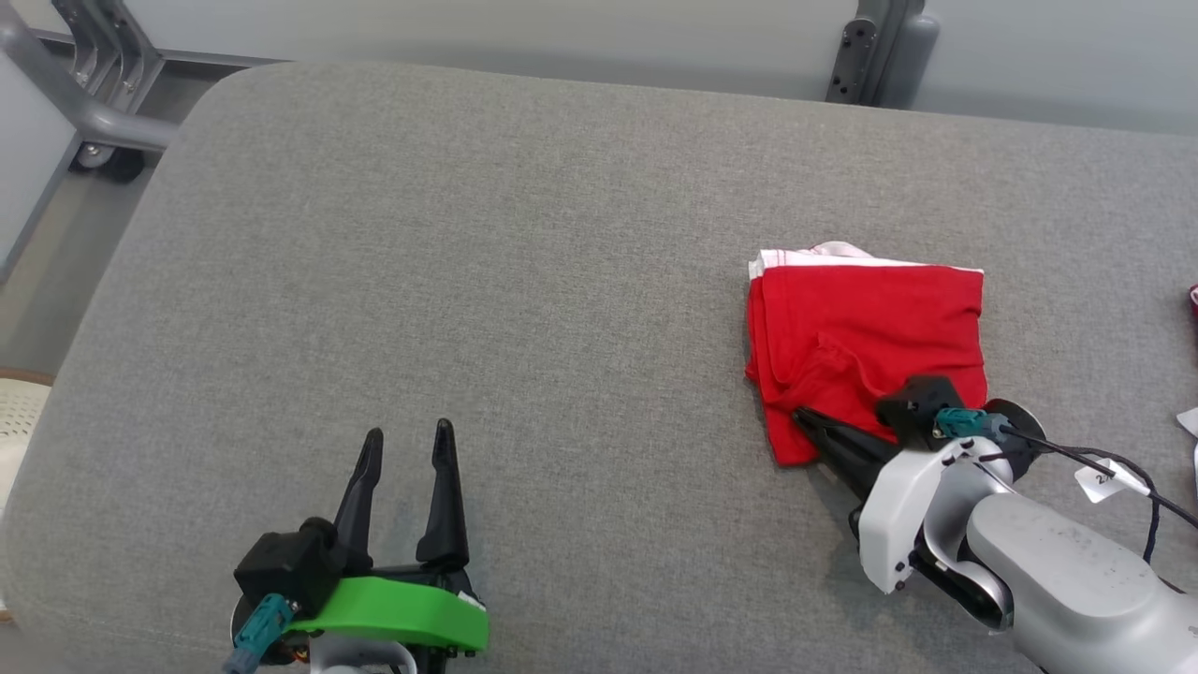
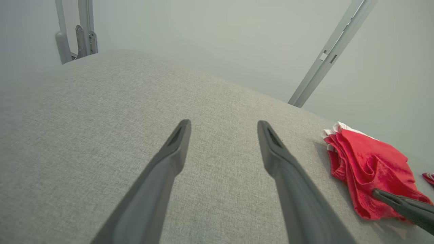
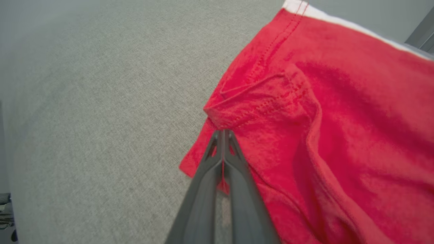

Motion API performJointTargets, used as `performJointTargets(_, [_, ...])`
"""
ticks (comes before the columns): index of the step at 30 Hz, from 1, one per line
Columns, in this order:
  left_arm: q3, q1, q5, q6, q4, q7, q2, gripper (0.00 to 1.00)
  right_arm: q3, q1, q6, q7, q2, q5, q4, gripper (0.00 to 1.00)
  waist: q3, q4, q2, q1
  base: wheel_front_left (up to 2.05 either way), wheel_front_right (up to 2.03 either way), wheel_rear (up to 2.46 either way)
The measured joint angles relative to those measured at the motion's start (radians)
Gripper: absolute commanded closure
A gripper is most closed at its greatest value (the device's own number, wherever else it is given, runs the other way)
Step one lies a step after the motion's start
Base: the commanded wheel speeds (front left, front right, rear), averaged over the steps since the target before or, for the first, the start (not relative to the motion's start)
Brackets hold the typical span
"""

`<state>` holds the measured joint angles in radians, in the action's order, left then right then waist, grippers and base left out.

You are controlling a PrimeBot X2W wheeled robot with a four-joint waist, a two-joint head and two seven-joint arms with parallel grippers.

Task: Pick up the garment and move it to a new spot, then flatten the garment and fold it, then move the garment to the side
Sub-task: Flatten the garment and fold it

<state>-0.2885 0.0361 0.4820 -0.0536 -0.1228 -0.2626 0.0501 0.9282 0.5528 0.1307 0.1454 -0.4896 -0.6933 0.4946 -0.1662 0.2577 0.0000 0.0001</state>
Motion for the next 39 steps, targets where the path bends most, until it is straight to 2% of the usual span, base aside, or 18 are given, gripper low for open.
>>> performJointTargets(9, [0.013,-0.041,0.001,-0.01,0.002,0.0,0.0,0.0,0.029,-0.012,0.0,0.046,0.007,-0.021,-0.012,1.0,0.054,0.005,0.0,0.0,0.0,0.0,0.0])
performJointTargets(16, [0.033,-0.102,-0.022,-0.014,-0.005,0.0,0.0,0.0,-0.045,-0.088,0.0,0.096,-0.005,-0.018,-0.082,1.0,0.116,-0.039,0.0,0.0,0.0,0.0,0.0])
performJointTargets(24, [0.073,-0.12,-0.06,0.001,-0.012,0.0,0.0,0.0,-0.314,-0.251,0.0,0.113,-0.029,0.052,-0.189,1.0,0.164,-0.133,0.0,0.0,0.0,0.0,0.0])
performJointTargets(32, [0.115,-0.142,-0.072,0.014,-0.03,0.0,0.0,0.0,-0.625,-0.464,0.0,0.116,0.037,0.188,-0.302,1.0,0.191,-0.214,0.0,0.0,0.0,0.0,0.0])
performJointTargets(39, [0.131,-0.154,-0.072,0.018,-0.028,0.0,0.0,0.0,-0.719,-0.553,0.0,0.117,0.1,0.237,-0.338,1.0,0.198,-0.257,0.0,0.0,0.0,0.0,0.0])
